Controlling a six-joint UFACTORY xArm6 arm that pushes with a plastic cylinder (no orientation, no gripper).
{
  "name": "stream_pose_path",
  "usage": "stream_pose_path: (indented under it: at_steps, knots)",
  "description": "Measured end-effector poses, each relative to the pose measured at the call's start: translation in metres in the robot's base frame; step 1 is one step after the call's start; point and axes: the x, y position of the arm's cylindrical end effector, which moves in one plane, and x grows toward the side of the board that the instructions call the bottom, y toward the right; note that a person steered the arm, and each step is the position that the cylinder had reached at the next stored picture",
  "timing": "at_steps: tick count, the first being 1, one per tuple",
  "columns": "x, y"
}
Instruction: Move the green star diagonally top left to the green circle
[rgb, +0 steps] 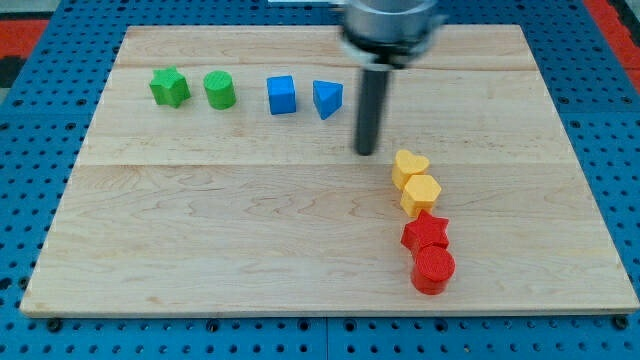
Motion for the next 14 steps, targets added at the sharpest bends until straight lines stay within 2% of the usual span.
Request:
stream_pose_path:
  at_steps: [2, 3, 4, 5, 6, 7, 8, 9, 10, 11, 12, 13, 14]
  knots:
    - [-0.052, -0.170]
    - [-0.072, -0.173]
    - [-0.116, -0.166]
    - [-0.122, -0.165]
    - [-0.098, -0.175]
    - [-0.081, -0.230]
    - [-0.110, -0.265]
    - [-0.166, -0.229]
    - [-0.190, -0.222]
    - [-0.178, -0.227]
    - [-0.171, -0.198]
    - [-0.127, -0.229]
    - [-0.089, -0.299]
